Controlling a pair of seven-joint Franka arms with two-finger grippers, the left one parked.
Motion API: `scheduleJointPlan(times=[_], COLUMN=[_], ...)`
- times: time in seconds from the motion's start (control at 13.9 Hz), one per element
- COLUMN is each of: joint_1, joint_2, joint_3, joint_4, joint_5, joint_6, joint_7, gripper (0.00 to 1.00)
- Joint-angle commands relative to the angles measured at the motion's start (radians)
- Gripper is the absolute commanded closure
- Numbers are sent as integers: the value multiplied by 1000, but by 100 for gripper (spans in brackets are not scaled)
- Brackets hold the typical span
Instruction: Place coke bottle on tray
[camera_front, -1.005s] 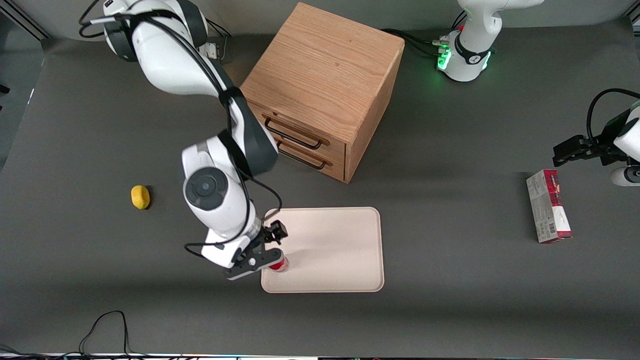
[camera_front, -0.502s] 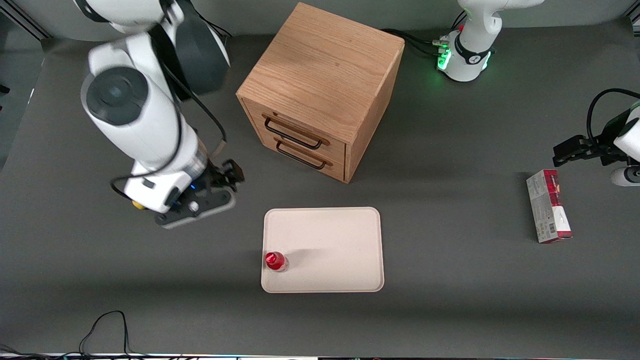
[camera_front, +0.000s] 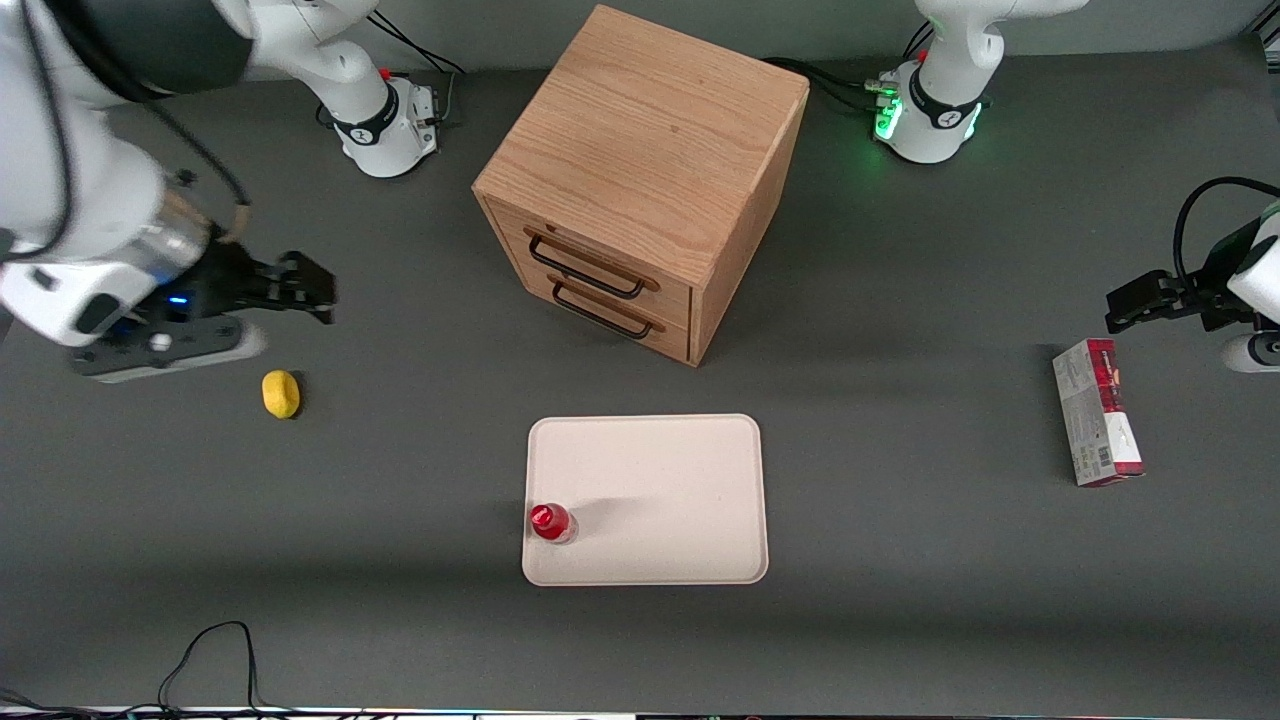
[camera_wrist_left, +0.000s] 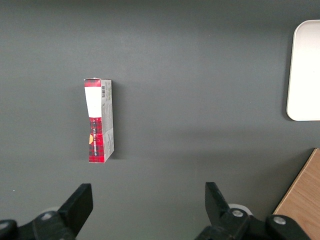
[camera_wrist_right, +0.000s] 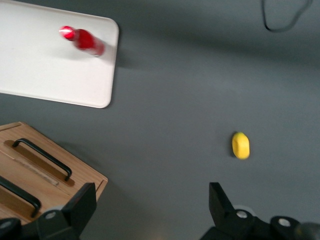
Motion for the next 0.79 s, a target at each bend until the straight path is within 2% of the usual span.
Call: scheduleJointPlan(times=[0.0, 0.29, 0.43, 0.57, 0.72], joint_1=[-103, -360, -464, -522, -523], joint_2=[-138, -201, -212, -215, -212], joint_3=[32, 196, 282, 342, 341], joint_4=[-200, -291, -309, -314, -312], joint_5=[-2, -8, -37, -82, -88], joint_6=[92, 142, 143, 142, 140], joint_7=[-53, -140, -140, -140, -140], gripper=[0, 0, 0, 0, 0])
